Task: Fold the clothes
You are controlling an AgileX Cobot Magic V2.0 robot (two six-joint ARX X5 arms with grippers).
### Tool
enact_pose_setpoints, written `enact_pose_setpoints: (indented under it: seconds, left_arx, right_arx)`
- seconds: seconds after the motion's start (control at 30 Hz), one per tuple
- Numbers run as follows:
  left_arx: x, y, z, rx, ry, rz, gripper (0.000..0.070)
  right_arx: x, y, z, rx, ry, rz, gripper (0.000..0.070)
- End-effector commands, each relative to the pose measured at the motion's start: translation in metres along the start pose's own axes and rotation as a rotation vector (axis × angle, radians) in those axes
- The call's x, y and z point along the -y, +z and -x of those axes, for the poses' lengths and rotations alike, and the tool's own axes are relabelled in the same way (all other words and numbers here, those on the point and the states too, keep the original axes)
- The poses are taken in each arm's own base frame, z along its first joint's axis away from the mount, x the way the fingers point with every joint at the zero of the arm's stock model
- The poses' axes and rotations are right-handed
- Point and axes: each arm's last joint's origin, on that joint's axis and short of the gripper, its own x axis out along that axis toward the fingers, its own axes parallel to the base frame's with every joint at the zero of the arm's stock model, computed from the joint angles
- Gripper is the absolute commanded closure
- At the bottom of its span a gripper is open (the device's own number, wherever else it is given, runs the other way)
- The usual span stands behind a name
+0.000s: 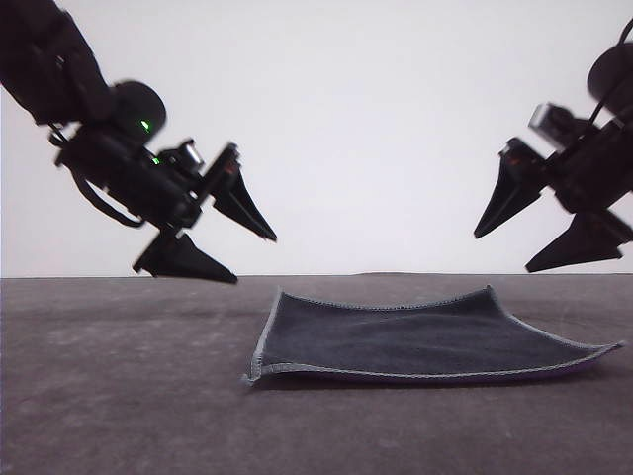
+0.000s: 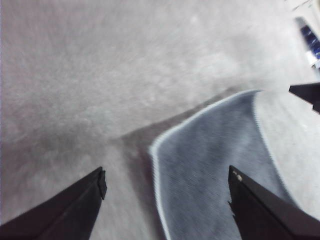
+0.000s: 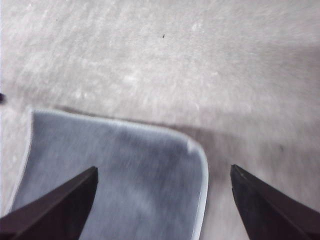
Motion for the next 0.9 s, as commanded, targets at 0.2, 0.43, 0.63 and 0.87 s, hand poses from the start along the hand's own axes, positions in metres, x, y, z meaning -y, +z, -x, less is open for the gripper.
enact_pose_setpoints:
  seconds: [0.2, 0.43, 0.63, 0.87]
  left_arx:
    - [-0.008, 0.009, -0.035, -0.038, -0.018, 0.018, 0.0226]
    - [-0.008, 0.0, -0.056, -0.084, -0.026, 0.024, 0.0226]
    - [-0.002, -0.005, -0.066, -0.1, -0.025, 0.011, 0.0226]
    - [0.004, -0.007, -0.07, -0.113, -0.034, 0.013, 0.0231]
  right_arx:
    - [0.018, 0.018, -0.028, -0.024, 0.012, -0.031, 0.0164]
    - [0.031, 0.01, -0.048, -0.09, 0.017, -0.069, 0.0163]
    - [0.03, 0.005, -0.056, -0.119, 0.044, -0.071, 0.0167]
    - [0.025, 0.002, -0.062, -0.14, 0.068, -0.052, 0.0307]
